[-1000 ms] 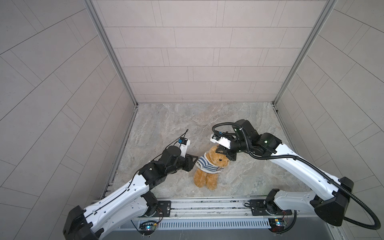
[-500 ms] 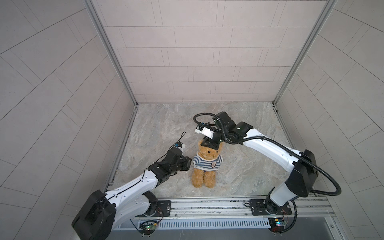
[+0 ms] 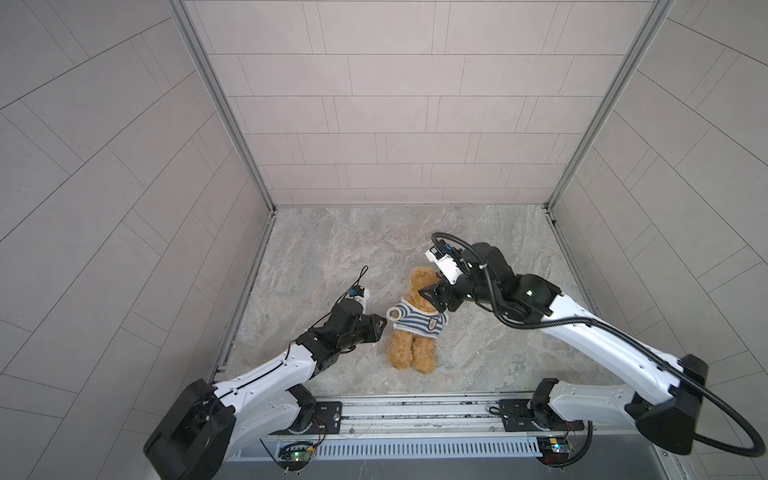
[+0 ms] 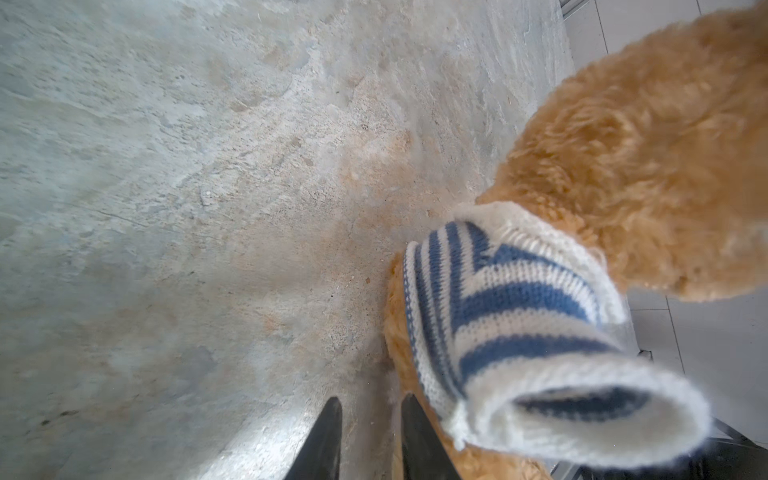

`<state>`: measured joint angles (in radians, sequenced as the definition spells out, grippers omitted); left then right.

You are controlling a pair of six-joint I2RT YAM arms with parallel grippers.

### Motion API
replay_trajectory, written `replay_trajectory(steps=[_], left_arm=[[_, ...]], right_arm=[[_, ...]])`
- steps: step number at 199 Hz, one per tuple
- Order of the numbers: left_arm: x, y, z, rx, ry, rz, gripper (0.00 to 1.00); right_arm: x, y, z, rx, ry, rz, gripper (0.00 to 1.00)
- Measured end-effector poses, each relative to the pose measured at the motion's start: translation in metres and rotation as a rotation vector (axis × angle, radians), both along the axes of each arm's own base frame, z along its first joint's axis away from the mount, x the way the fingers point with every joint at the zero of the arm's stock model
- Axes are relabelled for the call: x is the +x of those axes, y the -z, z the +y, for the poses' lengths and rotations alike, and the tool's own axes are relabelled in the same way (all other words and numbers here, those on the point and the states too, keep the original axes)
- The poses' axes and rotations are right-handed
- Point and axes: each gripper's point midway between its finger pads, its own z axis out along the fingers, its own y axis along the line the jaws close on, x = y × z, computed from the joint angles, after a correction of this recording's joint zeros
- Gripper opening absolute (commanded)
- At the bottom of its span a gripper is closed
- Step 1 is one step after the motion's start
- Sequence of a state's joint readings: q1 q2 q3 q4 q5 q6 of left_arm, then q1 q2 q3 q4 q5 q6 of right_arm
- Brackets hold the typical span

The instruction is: Dress the teddy bear

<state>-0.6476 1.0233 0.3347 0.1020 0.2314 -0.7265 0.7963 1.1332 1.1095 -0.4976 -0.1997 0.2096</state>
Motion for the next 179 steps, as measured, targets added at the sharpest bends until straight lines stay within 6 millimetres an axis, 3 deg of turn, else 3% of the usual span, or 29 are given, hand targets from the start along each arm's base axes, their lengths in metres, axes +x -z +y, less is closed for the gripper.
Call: replay_trajectory(steps=[26, 67, 90, 141, 179], left_arm=[[-0.001, 0.004, -0.003, -0.017, 0.003, 0.017, 0.28], [0.0, 0.004, -0.008, -0.052, 0.002, 0.023, 0.28], [-0.002, 0.001, -0.011, -0.071, 0.004, 0.018, 0.28], [-0.013, 0.007, -0.006, -0.094, -0.006, 0.031, 0.29], [-0.013, 0.0, -0.005, -0.119, -0.016, 0.014, 0.28]], right_arm=[[-0.038, 0.018, -0.005, 0.047, 0.021, 0.05, 0.79], [-0.071, 0.095, 0.012, -0.024, 0.034, 0.202, 0.8], [-0.07, 0.112, 0.029, -0.015, 0.047, 0.239, 0.8], [-0.054, 0.115, 0.072, 0.03, 0.054, 0.249, 0.77], [-0.056, 0.142, 0.08, -0.051, 0.065, 0.282, 0.62]])
